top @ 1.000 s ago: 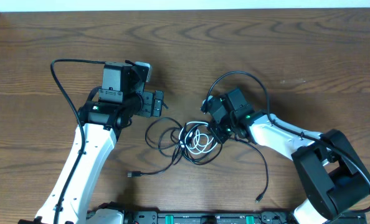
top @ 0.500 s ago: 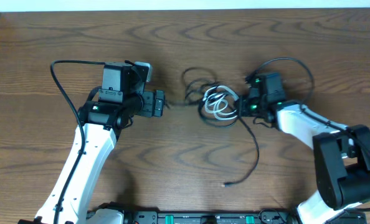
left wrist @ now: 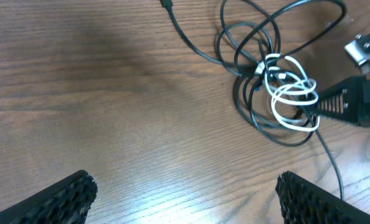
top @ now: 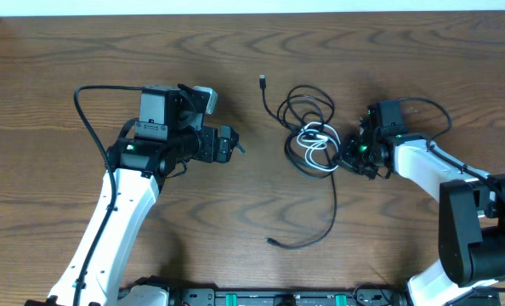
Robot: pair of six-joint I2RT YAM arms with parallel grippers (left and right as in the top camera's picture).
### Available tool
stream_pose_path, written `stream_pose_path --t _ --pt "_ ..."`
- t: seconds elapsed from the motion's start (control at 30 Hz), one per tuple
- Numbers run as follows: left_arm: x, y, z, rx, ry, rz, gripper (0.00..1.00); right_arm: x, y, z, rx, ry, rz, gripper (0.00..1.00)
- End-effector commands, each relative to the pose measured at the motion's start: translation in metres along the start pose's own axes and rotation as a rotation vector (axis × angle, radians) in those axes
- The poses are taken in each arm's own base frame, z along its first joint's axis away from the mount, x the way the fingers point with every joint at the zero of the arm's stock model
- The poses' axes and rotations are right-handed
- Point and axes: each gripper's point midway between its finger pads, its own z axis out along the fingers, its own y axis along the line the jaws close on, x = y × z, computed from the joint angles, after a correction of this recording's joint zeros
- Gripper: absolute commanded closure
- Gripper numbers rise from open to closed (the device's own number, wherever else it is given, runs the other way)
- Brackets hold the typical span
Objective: Untangle cables
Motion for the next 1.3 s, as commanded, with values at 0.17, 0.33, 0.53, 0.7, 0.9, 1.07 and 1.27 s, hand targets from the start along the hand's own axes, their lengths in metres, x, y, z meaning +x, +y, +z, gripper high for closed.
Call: stream_pose_path --t 0.17,0.33,0.53,0.7,0.9,1.07,1.27 --pt "-0.01 -0.006 -0.007 0.02 -0.03 0.0 0.06 0.054 0.035 0.01 -0.142 0.201 -0.116 0.05" --pt "-0.009 -0.005 -0.007 0.02 -0.028 0.0 0.06 0.043 0.023 0.012 -0.079 0.143 -0.164 0.01" --pt "-0.007 -0.005 -0.007 0.019 -0.017 -0.005 0.06 0.019 -0.001 0.011 0.041 0.039 -0.235 0.01" --pt "-0.007 -0.005 -0.007 0.019 -0.017 -0.005 0.06 -0.005 -0.004 0.009 0.069 -0.055 -0.273 0.01" --pt "-0.003 -0.006 -0.007 0.02 -0.001 -0.009 0.06 -0.031 0.021 0.007 -0.002 -0.179 -0.366 0.05" --pt "0.002 -0.021 -0.003 0.045 0.02 0.024 0.06 -0.045 0.021 0.004 0.022 -0.245 -0.375 0.11" --pt "0.009 -0.043 0.004 0.081 0.048 0.077 0.06 -0.026 0.038 0.009 -0.052 -0.18 -0.433 0.14"
